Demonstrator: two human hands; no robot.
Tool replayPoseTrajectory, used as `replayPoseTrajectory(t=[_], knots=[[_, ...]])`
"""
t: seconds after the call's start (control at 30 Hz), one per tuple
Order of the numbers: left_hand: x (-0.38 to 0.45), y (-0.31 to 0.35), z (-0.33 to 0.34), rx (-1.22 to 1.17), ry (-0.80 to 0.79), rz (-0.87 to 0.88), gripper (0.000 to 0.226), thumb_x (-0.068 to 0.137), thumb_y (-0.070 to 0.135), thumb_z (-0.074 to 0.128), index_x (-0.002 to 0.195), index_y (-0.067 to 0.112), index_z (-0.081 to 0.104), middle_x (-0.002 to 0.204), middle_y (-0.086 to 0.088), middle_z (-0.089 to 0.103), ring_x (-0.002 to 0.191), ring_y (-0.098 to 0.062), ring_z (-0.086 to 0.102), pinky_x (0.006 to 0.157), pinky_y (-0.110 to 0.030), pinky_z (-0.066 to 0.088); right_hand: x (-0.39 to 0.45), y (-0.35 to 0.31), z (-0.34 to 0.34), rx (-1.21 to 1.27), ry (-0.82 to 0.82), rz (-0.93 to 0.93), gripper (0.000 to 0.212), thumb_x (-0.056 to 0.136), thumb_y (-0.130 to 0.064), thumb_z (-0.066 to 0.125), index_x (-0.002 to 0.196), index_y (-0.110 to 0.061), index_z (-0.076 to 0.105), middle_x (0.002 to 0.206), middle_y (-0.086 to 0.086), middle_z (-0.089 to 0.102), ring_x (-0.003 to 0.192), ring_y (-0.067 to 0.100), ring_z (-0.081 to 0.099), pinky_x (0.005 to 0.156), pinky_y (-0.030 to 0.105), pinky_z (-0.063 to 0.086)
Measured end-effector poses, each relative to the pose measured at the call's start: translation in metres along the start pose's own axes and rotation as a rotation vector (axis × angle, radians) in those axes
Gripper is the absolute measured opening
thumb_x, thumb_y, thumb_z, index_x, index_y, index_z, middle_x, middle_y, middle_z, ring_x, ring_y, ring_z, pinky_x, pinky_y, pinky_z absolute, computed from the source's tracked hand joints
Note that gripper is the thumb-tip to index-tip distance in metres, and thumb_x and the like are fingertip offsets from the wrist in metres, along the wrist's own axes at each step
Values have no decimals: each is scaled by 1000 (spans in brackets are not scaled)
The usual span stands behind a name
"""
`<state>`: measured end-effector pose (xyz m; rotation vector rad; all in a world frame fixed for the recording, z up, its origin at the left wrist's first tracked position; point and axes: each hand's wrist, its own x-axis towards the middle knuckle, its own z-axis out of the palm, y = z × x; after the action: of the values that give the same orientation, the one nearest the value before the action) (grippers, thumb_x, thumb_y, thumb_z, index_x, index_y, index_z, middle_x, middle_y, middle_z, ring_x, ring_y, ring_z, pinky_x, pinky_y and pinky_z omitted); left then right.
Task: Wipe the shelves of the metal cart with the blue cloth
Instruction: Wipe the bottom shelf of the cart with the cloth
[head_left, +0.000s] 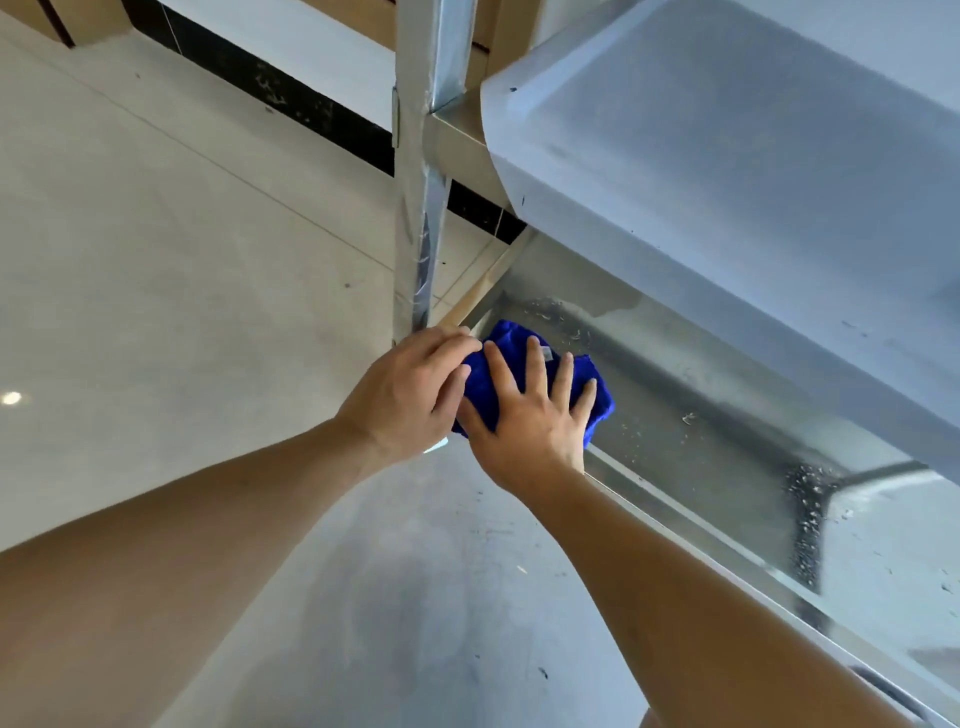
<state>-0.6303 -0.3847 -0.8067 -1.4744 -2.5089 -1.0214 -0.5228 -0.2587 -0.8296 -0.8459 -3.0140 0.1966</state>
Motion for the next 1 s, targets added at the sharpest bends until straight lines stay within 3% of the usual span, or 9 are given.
replayPoseTrajectory(t=[0.2,0.37,0.5,0.63,0.87,1.0], knots=[[39,0,24,51,-106,-85,43,97,27,47,135,8,53,139,-14,54,130,-25,47,110,-34,36,26,6,2,37,-39,6,75,84,-70,28,153,-49,6,169,1,5,152,40,-6,117,69,-4],[57,2,40,-31,-57,-159,51,97,36,44,141,12,45,143,-12,50,133,-27,43,110,-40,37,63,20,2,67,-87,79,68,91,-61,29,152,-54,-1,169,-5,-2,153,34,-14,117,66,-13],[67,-1,48,-80,7,-184,57,96,44,39,145,14,37,144,-10,48,130,-28,45,106,-44,40,103,38,-4,90,-72,220,71,85,-75,17,153,-55,7,169,-9,1,154,30,-11,117,64,-12],[69,-8,60,80,-46,-156,68,93,48,43,148,11,28,151,-17,39,137,-30,38,111,-46,35,145,50,-10,87,-17,284,89,74,-91,12,153,-50,22,168,-8,14,154,29,-1,118,64,-6],[67,-2,63,382,-95,-127,66,91,58,36,134,10,48,141,-18,49,132,-34,43,104,-46,35,205,69,-15,102,43,374,79,85,-85,18,153,-47,28,167,-5,19,154,33,4,117,67,-1],[72,6,60,409,-125,-130,63,90,59,37,125,10,54,134,-18,52,124,-34,46,99,-46,37,221,75,-17,100,76,379,75,89,-81,18,153,-44,31,164,-2,26,151,33,13,116,68,4]])
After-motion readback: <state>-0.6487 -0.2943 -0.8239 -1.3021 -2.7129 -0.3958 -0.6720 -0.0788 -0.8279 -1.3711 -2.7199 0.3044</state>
